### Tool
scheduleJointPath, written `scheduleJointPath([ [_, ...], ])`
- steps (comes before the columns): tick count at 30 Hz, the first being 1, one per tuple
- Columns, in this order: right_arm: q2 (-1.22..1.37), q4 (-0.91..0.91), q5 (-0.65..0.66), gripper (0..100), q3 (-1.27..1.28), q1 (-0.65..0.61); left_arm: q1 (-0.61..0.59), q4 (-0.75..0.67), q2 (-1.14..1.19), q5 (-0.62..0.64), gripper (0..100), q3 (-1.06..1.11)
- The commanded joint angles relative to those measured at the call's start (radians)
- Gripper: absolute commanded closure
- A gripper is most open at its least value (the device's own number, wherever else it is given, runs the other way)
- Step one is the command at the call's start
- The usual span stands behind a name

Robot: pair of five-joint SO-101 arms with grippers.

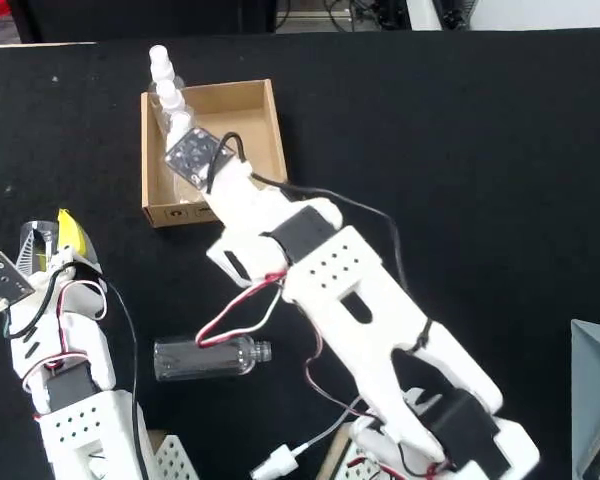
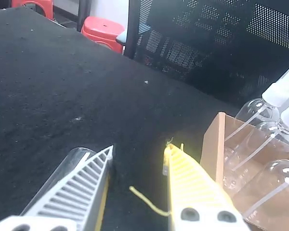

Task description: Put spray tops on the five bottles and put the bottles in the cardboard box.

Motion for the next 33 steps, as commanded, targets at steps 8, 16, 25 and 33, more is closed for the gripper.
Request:
scheduleJointPath([
  [8, -0.17, 0.029, 0.017, 58.5, 0.12, -0.161, -0.045, -0.028, -0.015, 0.006, 85, 0.024],
  [16, -0.257, 0.028, 0.017, 58.7, 0.217, -0.281, -0.05, -0.029, -0.015, 0.006, 85, 0.024],
  [25, -0.255, 0.028, 0.069, 58.8, 0.269, -0.394, -0.048, -0.028, -0.015, 0.006, 85, 0.024],
  [33, -0.254, -0.066, 0.121, 58.9, 0.36, -0.404, -0.048, -0.028, -0.015, 0.005, 85, 0.024],
])
